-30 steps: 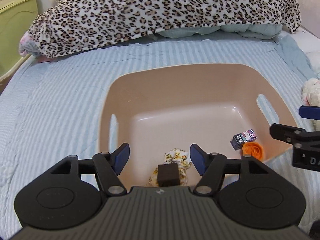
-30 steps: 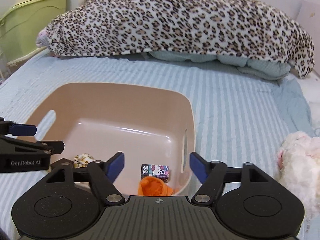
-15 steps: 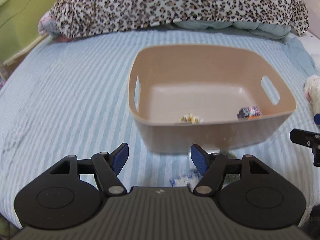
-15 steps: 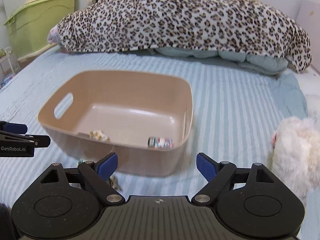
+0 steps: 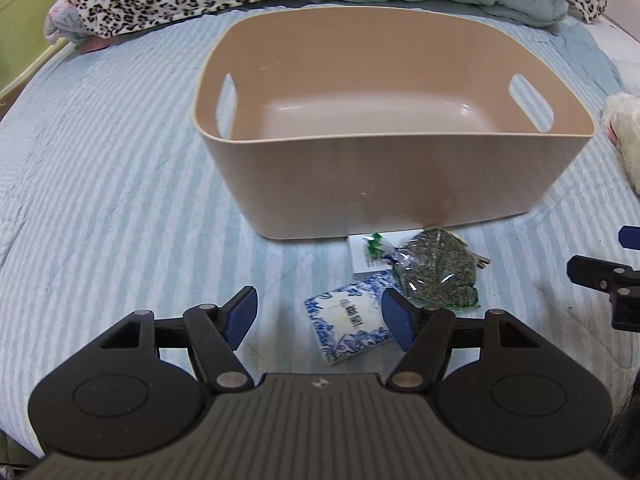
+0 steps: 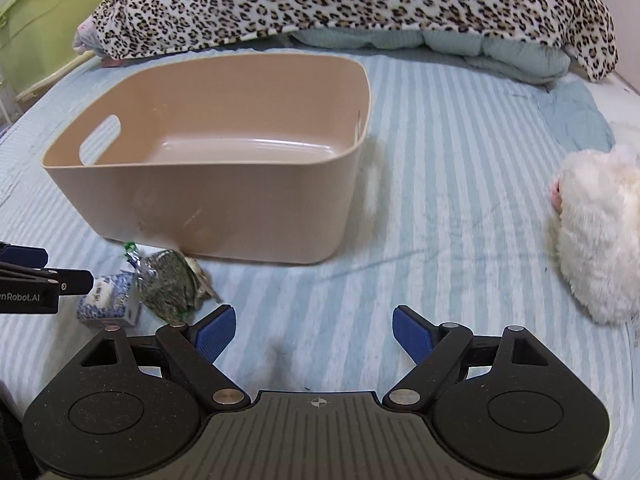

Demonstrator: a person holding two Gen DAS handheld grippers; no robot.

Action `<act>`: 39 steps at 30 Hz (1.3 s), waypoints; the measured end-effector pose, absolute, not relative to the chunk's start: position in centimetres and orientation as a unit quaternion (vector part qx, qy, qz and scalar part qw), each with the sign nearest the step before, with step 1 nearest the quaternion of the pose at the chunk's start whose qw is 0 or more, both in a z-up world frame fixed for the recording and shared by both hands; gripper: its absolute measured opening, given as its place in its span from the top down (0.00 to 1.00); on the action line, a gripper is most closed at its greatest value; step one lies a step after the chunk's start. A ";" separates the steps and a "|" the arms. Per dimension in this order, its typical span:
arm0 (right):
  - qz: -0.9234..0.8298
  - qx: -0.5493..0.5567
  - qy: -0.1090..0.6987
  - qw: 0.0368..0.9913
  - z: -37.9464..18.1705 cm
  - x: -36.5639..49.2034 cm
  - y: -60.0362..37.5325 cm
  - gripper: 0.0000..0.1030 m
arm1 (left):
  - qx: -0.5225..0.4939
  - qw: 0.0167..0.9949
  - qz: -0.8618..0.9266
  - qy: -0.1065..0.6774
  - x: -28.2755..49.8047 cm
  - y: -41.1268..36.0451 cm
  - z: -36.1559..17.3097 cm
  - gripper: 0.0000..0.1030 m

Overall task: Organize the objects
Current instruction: 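Grasp the blue-and-white box with the left tool while the right tool grasps the herb bag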

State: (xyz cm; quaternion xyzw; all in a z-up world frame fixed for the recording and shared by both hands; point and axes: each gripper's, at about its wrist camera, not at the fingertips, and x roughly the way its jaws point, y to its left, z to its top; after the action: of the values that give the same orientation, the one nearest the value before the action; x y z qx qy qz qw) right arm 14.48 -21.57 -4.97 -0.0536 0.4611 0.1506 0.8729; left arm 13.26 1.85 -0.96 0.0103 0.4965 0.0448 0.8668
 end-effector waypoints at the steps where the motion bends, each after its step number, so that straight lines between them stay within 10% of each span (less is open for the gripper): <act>1: 0.151 -0.052 0.462 0.873 -5.1 14.5 -21.6 0.16 | 0.009 0.867 0.042 0.497 13.3 1.7 -1.0 0.32; 39: 0.211 -0.035 0.503 0.837 -8.4 14.4 -14.6 0.18 | 0.004 0.848 0.002 0.531 14.4 6.8 -5.4 0.24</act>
State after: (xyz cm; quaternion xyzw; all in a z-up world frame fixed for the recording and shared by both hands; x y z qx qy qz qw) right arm 14.37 -14.55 -8.36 -0.0354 0.5030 0.2110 0.8374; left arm 14.38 6.77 -5.42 0.0036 0.5306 0.0018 0.8476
